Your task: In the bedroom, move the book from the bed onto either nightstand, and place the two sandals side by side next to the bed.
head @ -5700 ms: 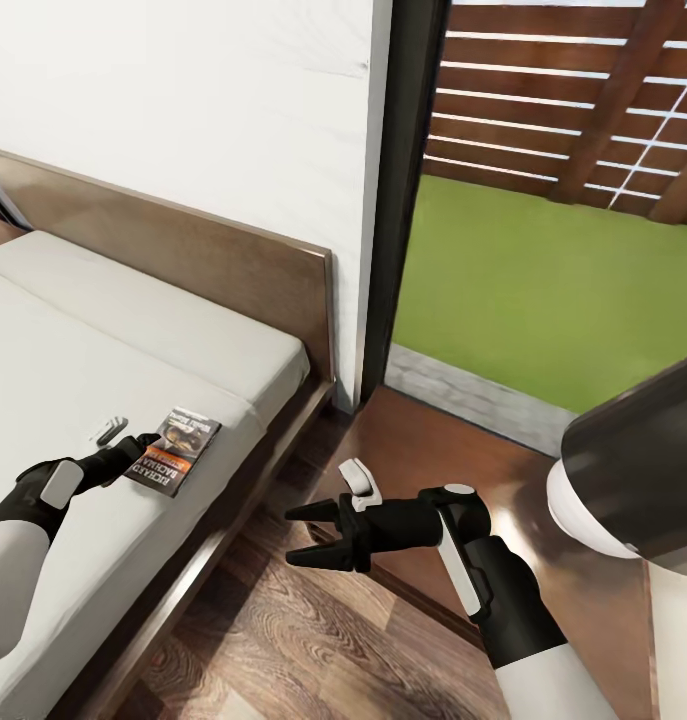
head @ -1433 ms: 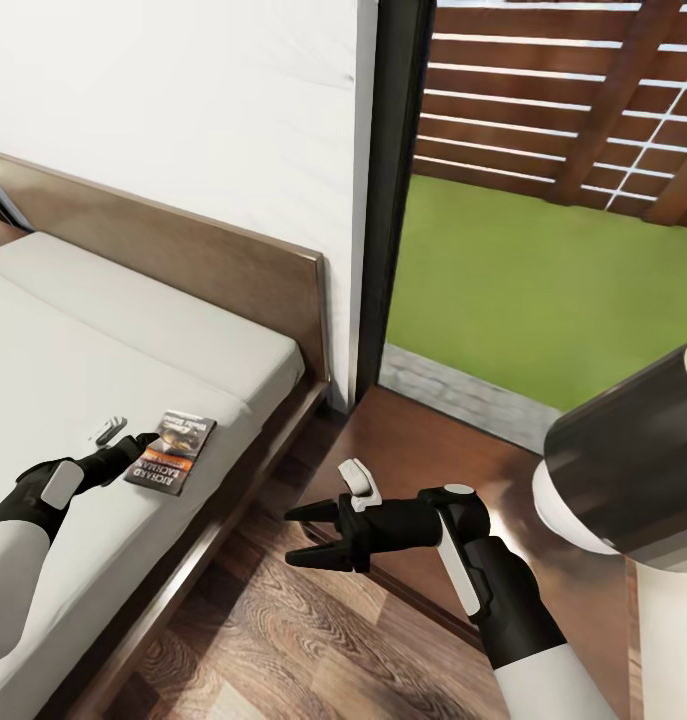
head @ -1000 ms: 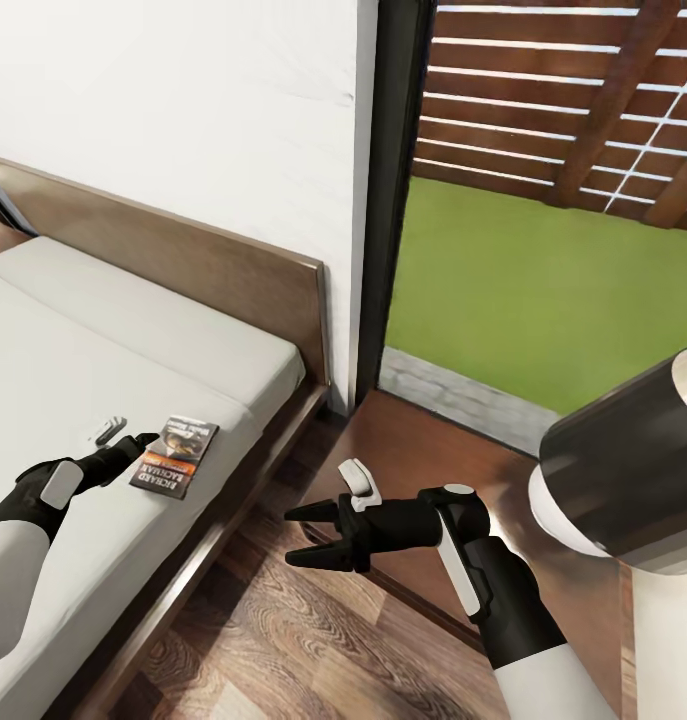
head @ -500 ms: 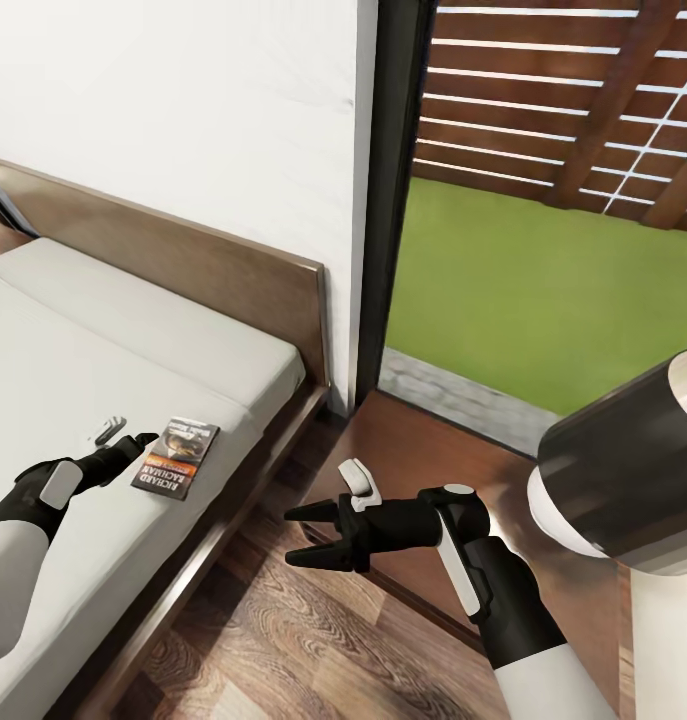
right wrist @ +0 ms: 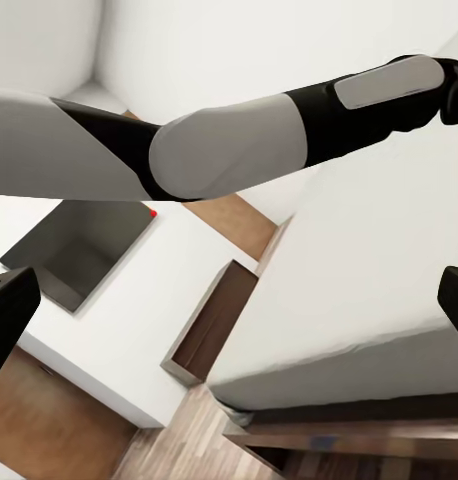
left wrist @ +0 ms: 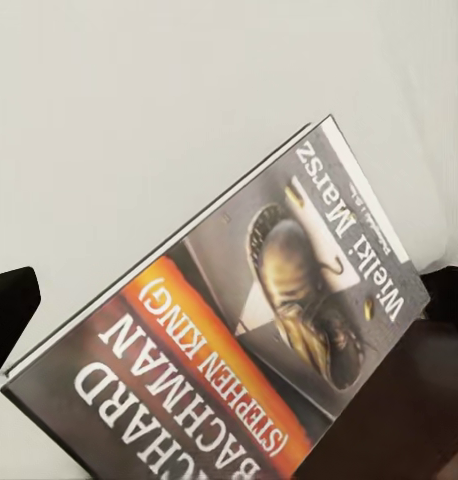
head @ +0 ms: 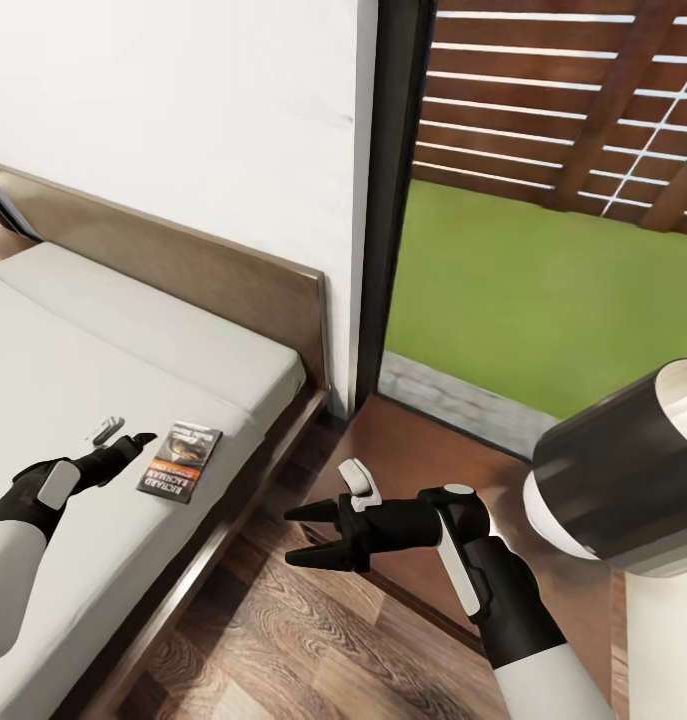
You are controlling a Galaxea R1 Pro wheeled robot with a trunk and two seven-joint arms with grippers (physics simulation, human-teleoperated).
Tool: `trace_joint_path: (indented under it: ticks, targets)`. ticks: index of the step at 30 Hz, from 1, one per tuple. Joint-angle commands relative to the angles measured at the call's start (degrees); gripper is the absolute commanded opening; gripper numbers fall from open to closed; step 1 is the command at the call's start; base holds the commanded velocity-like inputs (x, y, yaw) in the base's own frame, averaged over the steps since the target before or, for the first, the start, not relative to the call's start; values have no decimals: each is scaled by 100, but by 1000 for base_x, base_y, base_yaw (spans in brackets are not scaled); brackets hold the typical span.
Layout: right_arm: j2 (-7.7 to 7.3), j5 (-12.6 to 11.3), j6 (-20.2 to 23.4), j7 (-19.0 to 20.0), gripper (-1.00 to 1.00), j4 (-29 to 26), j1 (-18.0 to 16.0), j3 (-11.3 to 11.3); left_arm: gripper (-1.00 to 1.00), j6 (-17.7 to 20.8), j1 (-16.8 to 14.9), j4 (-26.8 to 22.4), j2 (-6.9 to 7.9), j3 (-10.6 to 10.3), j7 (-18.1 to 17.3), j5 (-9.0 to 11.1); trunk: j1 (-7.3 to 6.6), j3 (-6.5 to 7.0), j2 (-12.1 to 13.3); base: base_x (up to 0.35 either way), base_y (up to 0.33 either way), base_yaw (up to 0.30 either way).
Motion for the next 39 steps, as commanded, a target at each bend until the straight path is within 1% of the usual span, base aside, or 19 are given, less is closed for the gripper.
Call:
trace_joint_path:
  ticks: [1,2,5,7,11,12,15,16,17,18,20,21,22,25,30,33,35,36,39]
  targets:
    - [0,-19,59,6,100,0,-3,2,100,52,-3,-7,4,42,-19,17,-23,15,40,0,0,0]
    - [0,-19,59,3,100,0,-3,2,100,57,-3,-12,12,44,-27,17,-45,33,80,0,0,0]
    - [0,-20,58,-3,100,6,-3,6,100,121,-3,-29,150,50,-121,38,-67,51,120,0,0,0]
    - [0,-20,58,-9,100,25,-3,11,100,311,-3,-36,333,57,-498,42,-67,51,120,0,0,0]
    - [1,-13,52,-66,100,286,-3,110,100,700,-3,-46,709,54,-1594,16,-67,51,120,0,0,0]
    - [1,-13,53,-81,100,317,-3,126,100,722,-3,-48,744,49,-1731,14,-67,51,120,0,0,0]
    - [0,-11,50,-220,100,491,-3,195,100,868,-3,-59,845,22,-2576,-4,-67,51,120,0,0,0]
    - [0,-11,50,-301,100,590,-3,208,100,1019,-3,-66,863,13,-3081,-117,-67,51,120,0,0,0]
    - [0,-11,49,-342,100,658,-3,213,100,1147,-3,-87,870,9,-3450,-294,-67,51,120,0,0,0]
    - [0,-11,49,-357,100,690,-3,215,100,1204,-3,-111,872,8,-3622,-395,-67,51,120,0,0,0]
    - [0,-11,49,-392,100,817,-4,219,100,1395,-3,-274,873,9,-4287,-834,-67,51,120,0,0,0]
    - [0,-11,48,-414,100,1019,-3,225,100,1615,-3,-437,853,11,-5520,-1559,-67,51,120,0,0,0]
    - [0,-11,45,-416,100,1061,-5,230,100,1634,-3,-445,846,11,-5751,-1674,-67,51,120,0,0,0]
    - [0,-5,42,-422,100,1181,-6,249,100,1659,-3,-452,812,8,-6096,-1853,-67,51,120,0,0,0]
    - [0,-7,41,-424,100,1247,-4,249,100,1671,-3,-463,772,2,-6373,-1908,-133,105,240,0,0,0]
    - [0,-16,40,-425,100,1260,-3,248,100,1669,0,-446,657,-31,-6675,-1914,-198,159,360,0,0,0]
    - [0,-22,40,-425,100,1263,-4,248,100,1668,12,-438,589,-40,-6749,-1915,-198,159,360,0,0,0]
    - [0,-26,40,-425,100,1265,-5,248,100,1668,27,-436,485,-46,-6797,-1916,-198,159,360,0,0,0]
    - [0,-28,22,-425,100,1272,-3,242,100,1668,36,-435,375,-71,-6869,-1916,-198,159,360,0,0,0]
